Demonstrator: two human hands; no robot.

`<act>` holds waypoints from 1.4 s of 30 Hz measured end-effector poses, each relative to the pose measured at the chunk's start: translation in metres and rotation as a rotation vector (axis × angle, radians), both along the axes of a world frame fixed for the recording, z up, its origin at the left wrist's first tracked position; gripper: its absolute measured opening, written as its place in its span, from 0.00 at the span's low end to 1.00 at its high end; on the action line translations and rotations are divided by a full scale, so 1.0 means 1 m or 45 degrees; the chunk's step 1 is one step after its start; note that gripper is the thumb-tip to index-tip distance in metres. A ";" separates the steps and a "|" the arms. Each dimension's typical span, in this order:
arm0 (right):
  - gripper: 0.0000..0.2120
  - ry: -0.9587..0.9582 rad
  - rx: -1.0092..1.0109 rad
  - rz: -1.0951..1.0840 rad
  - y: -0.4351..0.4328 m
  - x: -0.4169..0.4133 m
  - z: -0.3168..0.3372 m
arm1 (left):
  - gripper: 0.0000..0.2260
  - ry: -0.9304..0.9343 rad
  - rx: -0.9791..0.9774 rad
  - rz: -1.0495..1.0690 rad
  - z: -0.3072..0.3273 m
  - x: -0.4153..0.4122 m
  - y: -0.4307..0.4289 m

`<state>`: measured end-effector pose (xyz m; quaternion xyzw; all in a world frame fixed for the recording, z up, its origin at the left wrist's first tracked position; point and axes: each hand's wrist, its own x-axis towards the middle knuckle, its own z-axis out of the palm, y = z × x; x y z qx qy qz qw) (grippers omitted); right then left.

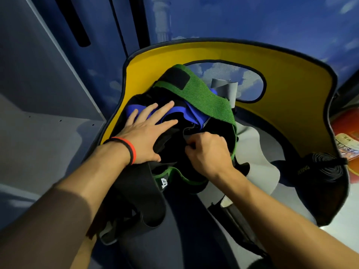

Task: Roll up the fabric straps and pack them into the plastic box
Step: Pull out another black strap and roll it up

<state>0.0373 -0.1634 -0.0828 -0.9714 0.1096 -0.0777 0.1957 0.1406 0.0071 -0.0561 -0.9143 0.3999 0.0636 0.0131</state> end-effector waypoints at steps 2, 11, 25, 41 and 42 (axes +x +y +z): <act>0.07 -0.025 0.177 -0.091 -0.009 -0.005 0.004 | 0.54 0.004 -0.009 0.033 -0.003 0.000 -0.001; 0.03 -0.260 0.752 -0.325 -0.059 -0.044 0.041 | 0.57 -0.033 -0.202 0.131 -0.014 0.000 0.000; 0.08 -0.428 1.240 -0.291 -0.098 -0.099 0.086 | 0.51 0.014 -0.372 0.374 -0.023 0.018 -0.001; 0.10 0.169 1.008 -0.450 -0.135 -0.117 0.052 | 0.32 -0.010 -0.333 0.402 -0.011 -0.016 -0.042; 0.14 0.242 0.959 -0.450 -0.133 -0.118 0.046 | 0.30 -0.062 -0.358 0.376 -0.009 -0.022 -0.046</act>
